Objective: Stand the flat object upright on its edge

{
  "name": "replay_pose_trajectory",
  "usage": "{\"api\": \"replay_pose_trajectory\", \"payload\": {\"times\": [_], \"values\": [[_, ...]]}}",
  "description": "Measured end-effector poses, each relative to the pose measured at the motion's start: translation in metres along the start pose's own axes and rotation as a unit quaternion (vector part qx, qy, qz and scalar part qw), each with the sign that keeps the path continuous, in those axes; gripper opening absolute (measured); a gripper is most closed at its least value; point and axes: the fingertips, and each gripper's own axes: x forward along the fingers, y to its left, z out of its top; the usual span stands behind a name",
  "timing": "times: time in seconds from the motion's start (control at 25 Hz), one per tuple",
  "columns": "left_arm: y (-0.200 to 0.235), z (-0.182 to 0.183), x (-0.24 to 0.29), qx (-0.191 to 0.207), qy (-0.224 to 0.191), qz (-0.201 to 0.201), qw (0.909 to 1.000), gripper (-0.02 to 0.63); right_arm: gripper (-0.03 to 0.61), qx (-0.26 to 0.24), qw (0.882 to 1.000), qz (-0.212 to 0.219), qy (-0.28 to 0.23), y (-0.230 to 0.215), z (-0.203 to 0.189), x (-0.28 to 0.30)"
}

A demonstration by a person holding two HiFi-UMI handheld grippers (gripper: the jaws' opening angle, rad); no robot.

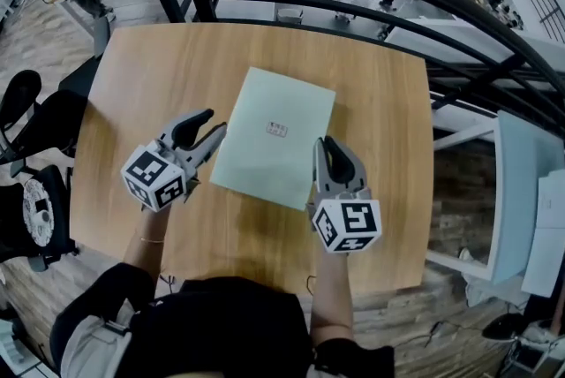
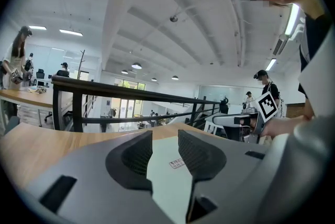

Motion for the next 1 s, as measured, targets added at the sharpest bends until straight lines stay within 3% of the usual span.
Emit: {"api": "replay_pose_trajectory", "payload": {"times": [0.28,0.32,0.36,0.4,1.0], "values": [[0.009,-0.029,0.028,-0.014,0.048,-0.002,0.9987,0.187,0.032,0.020,0.999,0.009,0.028,-0.018,-0.023,0.020],[0.011,-0.033,0.032,-0.020,0.053,-0.003,0.9984,0.201,0.068,0.027,0.999,0.011,0.037,-0.020,-0.028,0.023],[0.013,-0.037,0.035,-0.025,0.058,-0.002,0.9980,0.209,0.160,0.033,0.998,0.013,0.044,-0.022,-0.033,0.026],[0.016,-0.041,0.039,-0.028,0.063,0.000,0.9976,0.216,0.193,0.035,0.998,0.013,0.049,-0.024,-0.038,0.029],[0.054,-0.101,0.085,-0.096,0.123,0.000,0.9877,0.264,0.196,0.100,0.988,-0.006,0.119,-0.059,-0.106,0.065]]}}
